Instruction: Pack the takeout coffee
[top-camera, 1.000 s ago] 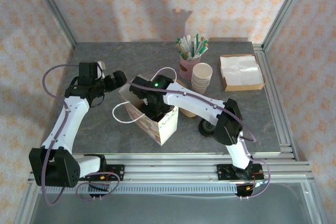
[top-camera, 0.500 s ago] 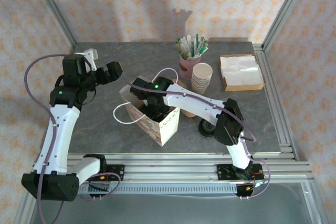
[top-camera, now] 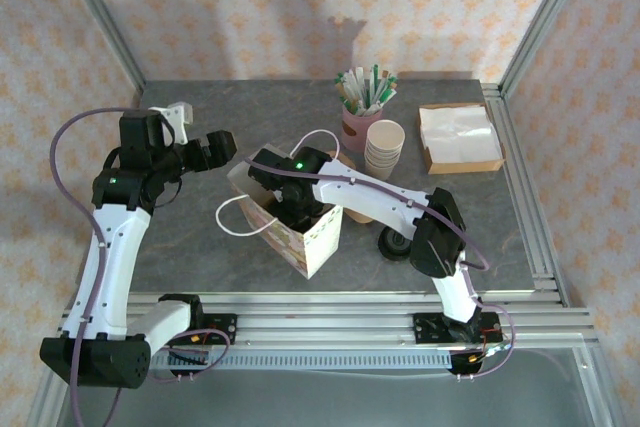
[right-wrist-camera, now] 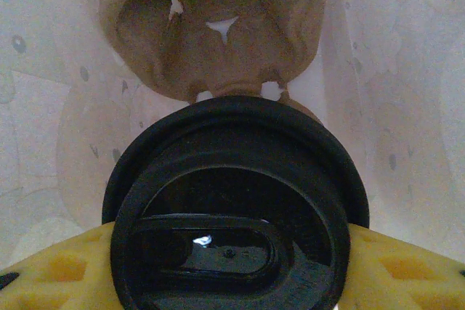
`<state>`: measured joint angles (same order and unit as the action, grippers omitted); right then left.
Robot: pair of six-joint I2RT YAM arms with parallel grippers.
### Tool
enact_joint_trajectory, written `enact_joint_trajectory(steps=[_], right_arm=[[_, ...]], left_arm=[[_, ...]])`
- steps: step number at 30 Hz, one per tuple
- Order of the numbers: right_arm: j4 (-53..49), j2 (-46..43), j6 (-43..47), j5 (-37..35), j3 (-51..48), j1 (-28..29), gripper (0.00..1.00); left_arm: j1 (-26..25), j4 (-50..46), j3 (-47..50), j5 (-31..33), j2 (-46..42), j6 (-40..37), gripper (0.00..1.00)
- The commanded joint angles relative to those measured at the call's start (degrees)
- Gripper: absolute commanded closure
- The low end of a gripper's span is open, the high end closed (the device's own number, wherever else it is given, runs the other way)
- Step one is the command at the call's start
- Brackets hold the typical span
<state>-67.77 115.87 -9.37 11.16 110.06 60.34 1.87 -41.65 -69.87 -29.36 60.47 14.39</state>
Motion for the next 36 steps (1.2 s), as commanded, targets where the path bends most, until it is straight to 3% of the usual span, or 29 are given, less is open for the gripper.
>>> enact_joint_trajectory(steps=[1, 36], right_arm=[[-3.26, 3.57, 0.01, 3.08, -3.27, 0.4, 0.45], [-2.17, 4.17, -0.3, 3.26, -4.59, 0.35, 0.46]], left_arm=[[0.07, -0.89, 1.03, -0.17, -1.14, -1.76, 0.0], [-0.64, -1.15, 2.48, 0.71, 0.27, -1.75, 0.0]])
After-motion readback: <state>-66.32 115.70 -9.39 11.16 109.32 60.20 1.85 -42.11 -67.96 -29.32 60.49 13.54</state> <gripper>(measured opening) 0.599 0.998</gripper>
